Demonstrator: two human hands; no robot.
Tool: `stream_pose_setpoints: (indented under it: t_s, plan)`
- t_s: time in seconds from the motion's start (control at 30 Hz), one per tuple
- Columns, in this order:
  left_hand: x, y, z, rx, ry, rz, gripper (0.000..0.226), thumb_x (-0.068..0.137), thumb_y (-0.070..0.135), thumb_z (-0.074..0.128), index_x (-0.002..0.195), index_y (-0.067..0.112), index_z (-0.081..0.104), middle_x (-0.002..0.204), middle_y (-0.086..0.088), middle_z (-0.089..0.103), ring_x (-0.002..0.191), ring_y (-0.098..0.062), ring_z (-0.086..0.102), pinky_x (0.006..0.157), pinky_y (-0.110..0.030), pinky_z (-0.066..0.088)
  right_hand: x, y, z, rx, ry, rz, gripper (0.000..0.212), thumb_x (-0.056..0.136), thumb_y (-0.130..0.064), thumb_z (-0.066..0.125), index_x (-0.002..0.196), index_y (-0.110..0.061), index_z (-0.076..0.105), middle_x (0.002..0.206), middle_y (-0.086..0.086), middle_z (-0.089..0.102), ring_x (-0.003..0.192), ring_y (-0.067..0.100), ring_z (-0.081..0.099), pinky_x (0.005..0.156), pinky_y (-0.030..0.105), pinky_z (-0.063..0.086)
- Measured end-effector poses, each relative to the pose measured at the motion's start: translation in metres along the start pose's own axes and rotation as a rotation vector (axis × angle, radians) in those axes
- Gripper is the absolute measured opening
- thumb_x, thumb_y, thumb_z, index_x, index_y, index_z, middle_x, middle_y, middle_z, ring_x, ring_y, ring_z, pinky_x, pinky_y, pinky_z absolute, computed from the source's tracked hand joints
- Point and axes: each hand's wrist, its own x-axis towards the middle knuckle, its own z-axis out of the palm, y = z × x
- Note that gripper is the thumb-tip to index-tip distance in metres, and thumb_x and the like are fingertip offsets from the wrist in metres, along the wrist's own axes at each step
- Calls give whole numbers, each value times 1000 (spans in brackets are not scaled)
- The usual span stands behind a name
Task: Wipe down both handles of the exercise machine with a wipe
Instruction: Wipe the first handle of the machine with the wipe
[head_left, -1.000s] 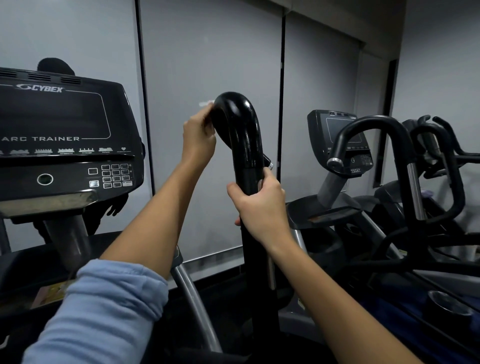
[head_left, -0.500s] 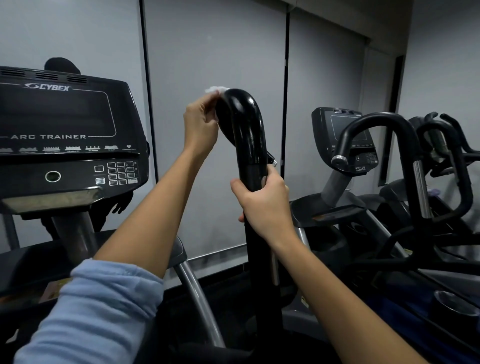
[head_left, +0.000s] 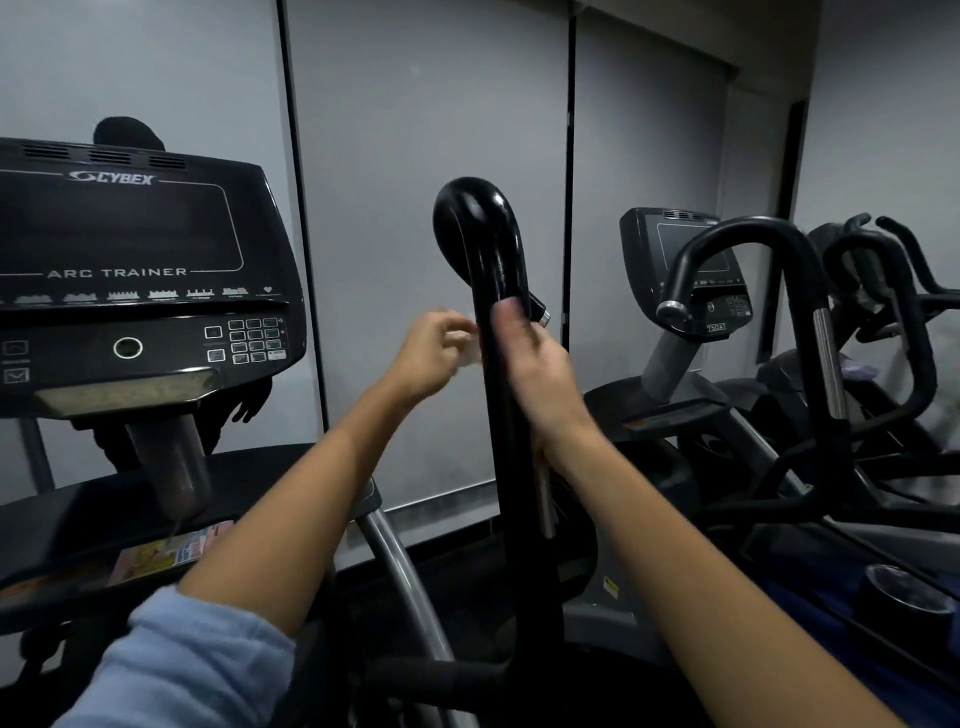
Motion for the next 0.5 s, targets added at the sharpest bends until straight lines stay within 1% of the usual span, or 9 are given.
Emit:
stream_pose_setpoints:
  t_s: [0.07, 0.1, 0.17, 0.23, 0.27, 0.3, 0.4, 0.43, 0.5]
  plan:
    - [-13, 16, 8, -188, -71, 31, 28, 80, -23, 50, 93, -4, 65, 83, -19, 64, 63, -17, 60, 62, -31, 51, 6, 4, -18, 210, 25, 197, 52, 92, -61, 33, 112, -23, 62, 105, -4, 66, 93, 10, 60, 83, 30, 48]
    - [-19, 22, 12, -242, -74, 38, 21, 81, -17, 56, 95, -4, 65, 84, -19, 66, 67, -14, 63, 66, -31, 53, 9, 8, -28, 230, 73, 267, 50, 93, -57, 37, 122, -21, 56, 113, -3, 61, 95, 11, 56, 82, 31, 46]
    - [-28, 30, 18, -264, -55, 48, 14, 82, -8, 63, 93, 0, 67, 80, -5, 67, 64, 3, 63, 65, -17, 53, 10, 17, -38, 313, 53, 371, 46, 91, -41, 53, 131, -18, 49, 106, 2, 63, 82, 13, 58, 66, 28, 47]
    - [-32, 32, 21, -287, -60, 58, 13, 80, -8, 64, 88, 2, 67, 75, 0, 65, 62, 5, 62, 62, -13, 50, 6, 20, -37, 489, -51, 408, 37, 91, -18, 57, 126, -9, 52, 79, 4, 71, 60, 12, 65, 49, 24, 51]
    - [-33, 30, 21, -289, -73, 60, 13, 80, -9, 64, 87, 1, 65, 75, -1, 65, 62, 5, 62, 62, -13, 51, 4, 20, -36, 523, -81, 396, 30, 92, -9, 55, 122, -4, 54, 68, 5, 71, 53, 12, 65, 46, 22, 52]
    - [-35, 30, 20, -284, -84, 57, 13, 80, -10, 63, 89, -1, 65, 77, -3, 66, 64, 6, 62, 63, -13, 51, 2, 19, -35, 515, -81, 393, 27, 92, -3, 54, 119, -1, 56, 66, 6, 70, 51, 12, 66, 46, 21, 53]
    - [-43, 33, 15, -322, -8, 40, 16, 91, 1, 53, 101, 7, 64, 88, 1, 67, 74, 6, 62, 72, -13, 51, 3, 23, -41, 503, 24, 435, 15, 91, 2, 54, 104, 0, 61, 82, 14, 66, 54, 14, 67, 47, 22, 56]
    - [-48, 38, 14, -416, 69, -7, 19, 97, 8, 46, 106, 8, 62, 91, 1, 66, 78, 3, 63, 72, -16, 52, 5, 25, -45, 463, 69, 430, 10, 90, 1, 55, 96, -2, 62, 84, 14, 64, 57, 16, 67, 46, 23, 56]
    - [-54, 47, 14, -647, 202, -169, 34, 101, 27, 34, 118, 7, 57, 102, -6, 65, 87, -10, 64, 74, -24, 54, 10, 26, -59, 217, 163, 364, 4, 90, -7, 59, 87, -5, 62, 83, 10, 62, 66, 17, 62, 48, 22, 55]
